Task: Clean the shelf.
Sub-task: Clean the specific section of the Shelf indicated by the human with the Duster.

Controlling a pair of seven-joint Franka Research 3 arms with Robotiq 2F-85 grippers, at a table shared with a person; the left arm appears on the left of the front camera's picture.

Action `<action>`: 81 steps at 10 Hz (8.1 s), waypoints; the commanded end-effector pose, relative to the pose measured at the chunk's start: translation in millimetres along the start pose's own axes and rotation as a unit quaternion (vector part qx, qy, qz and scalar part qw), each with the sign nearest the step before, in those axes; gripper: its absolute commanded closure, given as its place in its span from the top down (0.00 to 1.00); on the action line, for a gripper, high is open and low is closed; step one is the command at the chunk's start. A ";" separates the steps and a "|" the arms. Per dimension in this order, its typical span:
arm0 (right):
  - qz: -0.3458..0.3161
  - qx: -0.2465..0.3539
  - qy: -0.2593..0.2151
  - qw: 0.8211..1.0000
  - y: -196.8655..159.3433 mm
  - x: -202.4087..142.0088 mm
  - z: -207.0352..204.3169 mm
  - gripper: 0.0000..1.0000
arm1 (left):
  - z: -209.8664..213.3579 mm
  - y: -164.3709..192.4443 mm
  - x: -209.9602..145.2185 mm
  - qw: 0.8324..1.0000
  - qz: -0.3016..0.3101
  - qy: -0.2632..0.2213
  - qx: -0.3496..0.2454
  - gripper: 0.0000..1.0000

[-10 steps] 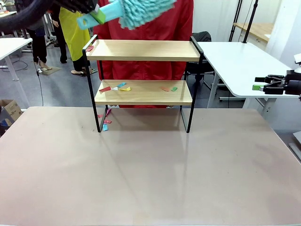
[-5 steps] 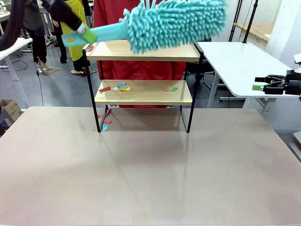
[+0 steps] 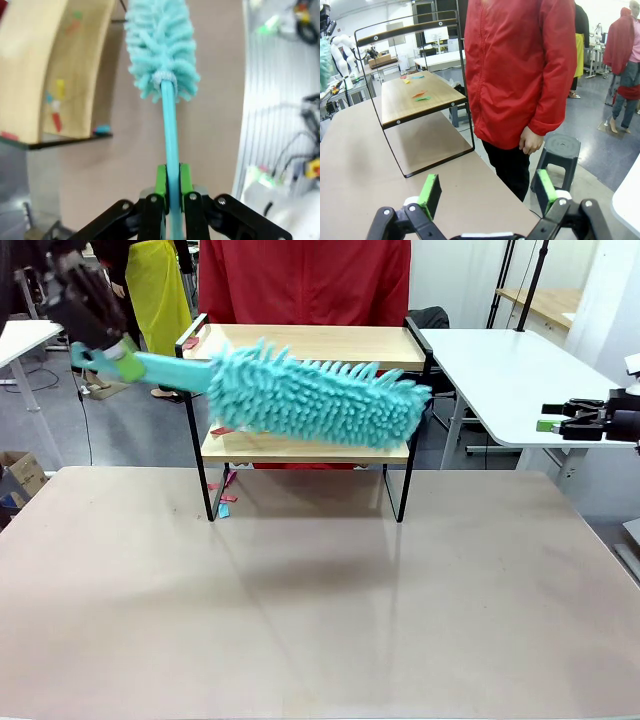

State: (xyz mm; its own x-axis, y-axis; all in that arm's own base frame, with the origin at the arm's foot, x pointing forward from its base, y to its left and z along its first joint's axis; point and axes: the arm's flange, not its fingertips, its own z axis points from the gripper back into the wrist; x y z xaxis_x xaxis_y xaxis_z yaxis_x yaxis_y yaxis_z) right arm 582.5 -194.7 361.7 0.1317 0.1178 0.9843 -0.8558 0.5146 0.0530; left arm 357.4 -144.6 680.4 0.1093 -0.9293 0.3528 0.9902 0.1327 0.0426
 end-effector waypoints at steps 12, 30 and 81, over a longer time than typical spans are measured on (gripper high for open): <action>-0.007 -0.007 0.005 1.000 1.3 8.0 -0.7 1.00 | -3.5 -2.2 -40.0 0.963 -0.012 0.269 -0.020 0.13; -0.007 -0.007 0.005 1.000 1.3 8.0 -0.7 1.00 | -3.5 -2.2 -40.0 0.963 -0.012 0.269 -0.020 0.13; -0.007 -0.007 0.005 1.000 1.3 8.0 -0.7 1.00 | -192.2 -40.7 278.6 0.847 0.501 -0.066 0.165 0.13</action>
State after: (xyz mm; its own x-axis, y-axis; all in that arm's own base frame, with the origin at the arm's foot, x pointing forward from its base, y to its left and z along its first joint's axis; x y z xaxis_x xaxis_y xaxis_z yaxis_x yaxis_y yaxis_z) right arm 582.4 -194.9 361.7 0.1321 0.1174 0.9843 -0.8556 0.5149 0.0534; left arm 360.8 -468.6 594.8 0.8492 -0.2802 0.4476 0.3646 0.9243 -0.1132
